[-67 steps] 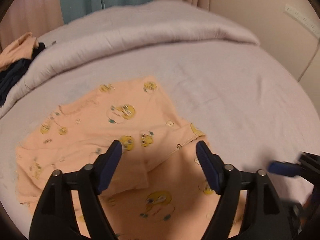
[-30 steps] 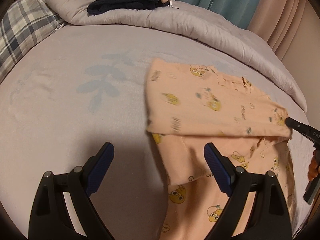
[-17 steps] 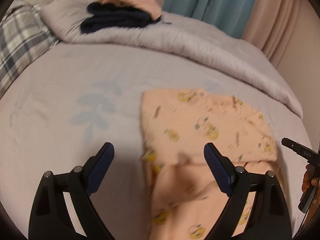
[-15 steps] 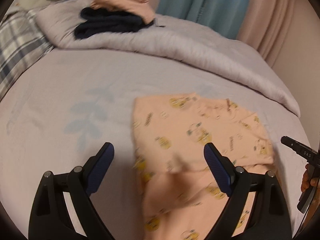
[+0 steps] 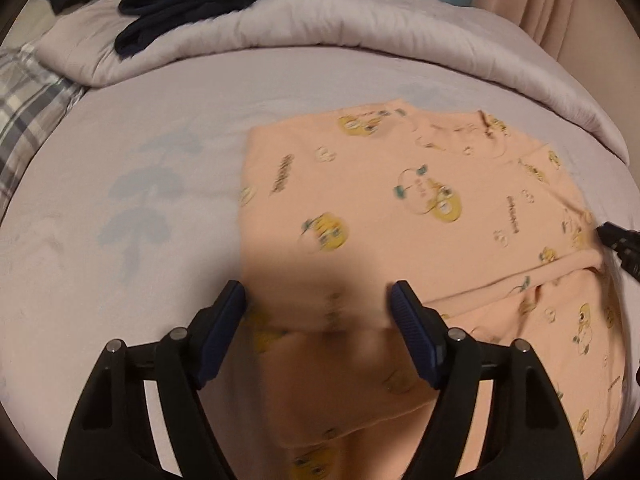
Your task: Fold small clothes
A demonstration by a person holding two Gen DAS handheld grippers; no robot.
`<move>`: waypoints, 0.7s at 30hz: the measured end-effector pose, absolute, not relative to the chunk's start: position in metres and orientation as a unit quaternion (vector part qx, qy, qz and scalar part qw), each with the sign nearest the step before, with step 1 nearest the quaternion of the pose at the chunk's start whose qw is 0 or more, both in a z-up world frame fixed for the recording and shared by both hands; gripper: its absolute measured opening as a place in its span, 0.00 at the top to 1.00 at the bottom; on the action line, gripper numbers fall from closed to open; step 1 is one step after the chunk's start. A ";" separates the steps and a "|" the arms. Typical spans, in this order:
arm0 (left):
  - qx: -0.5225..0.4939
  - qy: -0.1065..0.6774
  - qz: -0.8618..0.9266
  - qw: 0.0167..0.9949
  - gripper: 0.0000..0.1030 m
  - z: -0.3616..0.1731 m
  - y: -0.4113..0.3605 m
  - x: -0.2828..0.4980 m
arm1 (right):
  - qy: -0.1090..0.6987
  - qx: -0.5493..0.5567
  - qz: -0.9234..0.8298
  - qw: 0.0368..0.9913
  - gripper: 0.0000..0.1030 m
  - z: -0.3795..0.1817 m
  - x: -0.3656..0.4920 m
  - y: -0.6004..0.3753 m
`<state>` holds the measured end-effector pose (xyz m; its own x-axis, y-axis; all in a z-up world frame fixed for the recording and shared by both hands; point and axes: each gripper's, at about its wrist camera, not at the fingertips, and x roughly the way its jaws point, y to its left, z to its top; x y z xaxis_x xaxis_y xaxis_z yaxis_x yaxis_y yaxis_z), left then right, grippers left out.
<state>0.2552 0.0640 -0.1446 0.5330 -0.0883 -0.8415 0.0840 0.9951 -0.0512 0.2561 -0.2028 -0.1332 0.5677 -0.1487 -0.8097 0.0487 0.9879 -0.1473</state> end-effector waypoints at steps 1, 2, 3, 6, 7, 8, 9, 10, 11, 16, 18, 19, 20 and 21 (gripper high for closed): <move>-0.014 0.485 -0.051 0.873 0.26 -0.146 0.070 0.253 | 0.459 -0.030 -0.063 0.886 0.76 -0.129 0.254 -0.216; -0.019 0.487 -0.050 0.872 0.25 -0.146 0.075 0.253 | 0.454 -0.013 -0.066 0.888 0.76 -0.126 0.251 -0.225; -0.022 0.486 -0.047 0.872 0.25 -0.146 0.079 0.252 | 0.449 -0.004 -0.067 0.891 0.76 -0.123 0.249 -0.231; -0.034 0.479 -0.048 0.876 0.26 -0.142 0.084 0.251 | 0.439 0.016 -0.024 0.898 0.76 -0.117 0.243 -0.231; -0.034 0.476 -0.048 0.878 0.26 -0.140 0.083 0.251 | 0.440 0.019 -0.006 0.898 0.76 -0.117 0.241 -0.230; -0.034 0.475 -0.048 0.878 0.26 -0.139 0.081 0.252 | 0.442 0.021 0.012 0.897 0.76 -0.118 0.244 -0.226; -0.035 0.473 -0.049 0.879 0.26 -0.138 0.079 0.252 | 0.441 0.028 0.026 0.897 0.76 -0.119 0.245 -0.221; -0.036 0.472 -0.054 0.879 0.26 -0.137 0.077 0.251 | 0.437 0.043 0.049 0.897 0.76 -0.119 0.246 -0.218; -0.034 0.472 -0.058 0.879 0.26 -0.137 0.075 0.251 | 0.433 0.057 0.068 0.897 0.76 -0.119 0.247 -0.214; 0.000 0.489 -0.054 0.870 0.24 -0.149 0.068 0.250 | 0.470 0.018 0.088 0.878 0.76 -0.144 0.259 -0.191; 0.010 0.488 -0.050 0.871 0.21 -0.151 0.069 0.247 | 0.476 0.004 0.076 0.876 0.76 -0.150 0.254 -0.190; 0.012 0.487 -0.048 0.872 0.20 -0.151 0.071 0.244 | 0.473 0.000 0.074 0.878 0.76 -0.149 0.253 -0.191; 0.011 0.488 -0.047 0.872 0.21 -0.150 0.074 0.243 | 0.473 -0.008 0.067 0.878 0.76 -0.148 0.251 -0.192; 0.005 0.488 -0.048 0.871 0.22 -0.149 0.078 0.240 | 0.474 -0.013 0.063 0.878 0.76 -0.145 0.250 -0.192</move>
<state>0.2395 0.0776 -0.1491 0.5186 -0.0779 -0.8515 0.0879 0.9954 -0.0376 0.2496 -0.1921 -0.1453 0.5424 0.0979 -0.8344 -0.1226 0.9918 0.0367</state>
